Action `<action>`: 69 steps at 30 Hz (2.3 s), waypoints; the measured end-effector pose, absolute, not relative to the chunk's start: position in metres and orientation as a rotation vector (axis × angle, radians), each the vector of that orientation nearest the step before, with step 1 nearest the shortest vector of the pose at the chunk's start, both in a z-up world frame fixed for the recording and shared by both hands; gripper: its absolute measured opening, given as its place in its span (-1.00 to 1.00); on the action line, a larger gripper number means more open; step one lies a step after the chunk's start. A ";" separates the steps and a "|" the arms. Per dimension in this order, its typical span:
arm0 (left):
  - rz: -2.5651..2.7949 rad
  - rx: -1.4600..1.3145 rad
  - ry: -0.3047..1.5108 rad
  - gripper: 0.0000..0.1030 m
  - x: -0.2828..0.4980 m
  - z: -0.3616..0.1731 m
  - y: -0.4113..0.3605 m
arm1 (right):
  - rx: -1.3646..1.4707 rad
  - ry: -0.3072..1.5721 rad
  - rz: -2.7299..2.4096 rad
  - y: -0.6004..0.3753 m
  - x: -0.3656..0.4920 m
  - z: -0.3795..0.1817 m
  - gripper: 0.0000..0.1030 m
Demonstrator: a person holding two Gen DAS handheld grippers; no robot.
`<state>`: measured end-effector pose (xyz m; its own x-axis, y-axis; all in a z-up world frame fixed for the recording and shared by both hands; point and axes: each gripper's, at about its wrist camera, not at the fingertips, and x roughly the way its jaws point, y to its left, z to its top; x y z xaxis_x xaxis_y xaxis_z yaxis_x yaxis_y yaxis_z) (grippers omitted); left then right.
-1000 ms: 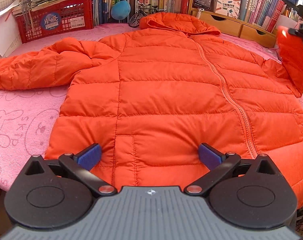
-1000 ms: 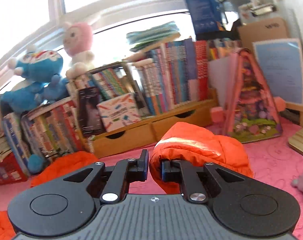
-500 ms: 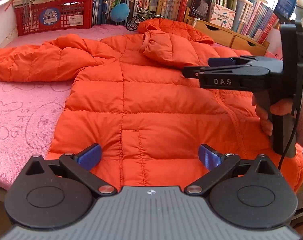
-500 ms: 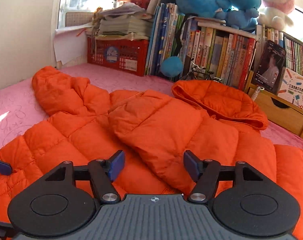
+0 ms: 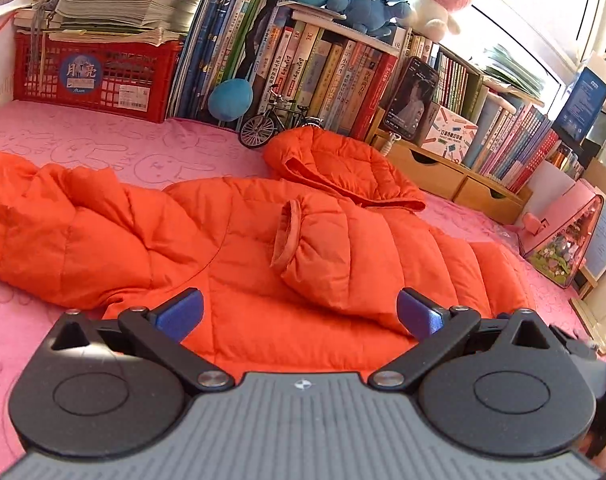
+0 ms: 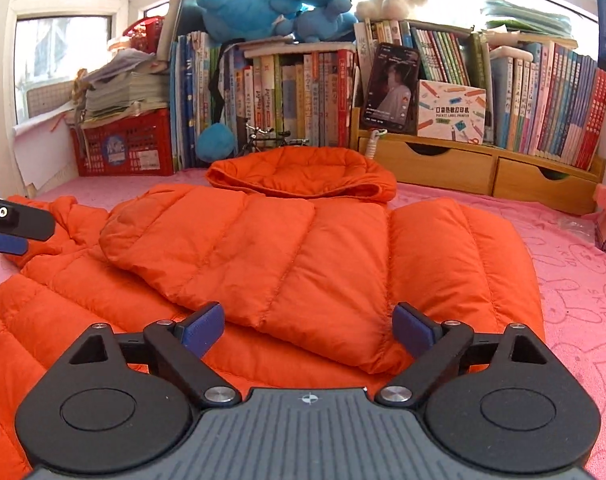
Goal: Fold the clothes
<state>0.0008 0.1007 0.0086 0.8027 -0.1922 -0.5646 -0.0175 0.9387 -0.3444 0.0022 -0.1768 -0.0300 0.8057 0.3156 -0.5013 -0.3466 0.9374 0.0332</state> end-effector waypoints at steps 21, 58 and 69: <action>0.131 -0.341 0.491 -0.49 0.043 -0.003 0.094 | -0.129 0.510 0.294 -0.162 -0.004 -0.032 0.99; -0.047 -0.479 0.629 -0.07 0.059 -0.037 0.109 | 0.193 0.533 -0.347 -0.269 0.023 -0.027 0.97; -0.054 -0.252 0.612 0.45 0.059 -0.044 0.073 | 0.072 0.410 -0.063 -0.243 0.017 -0.003 0.91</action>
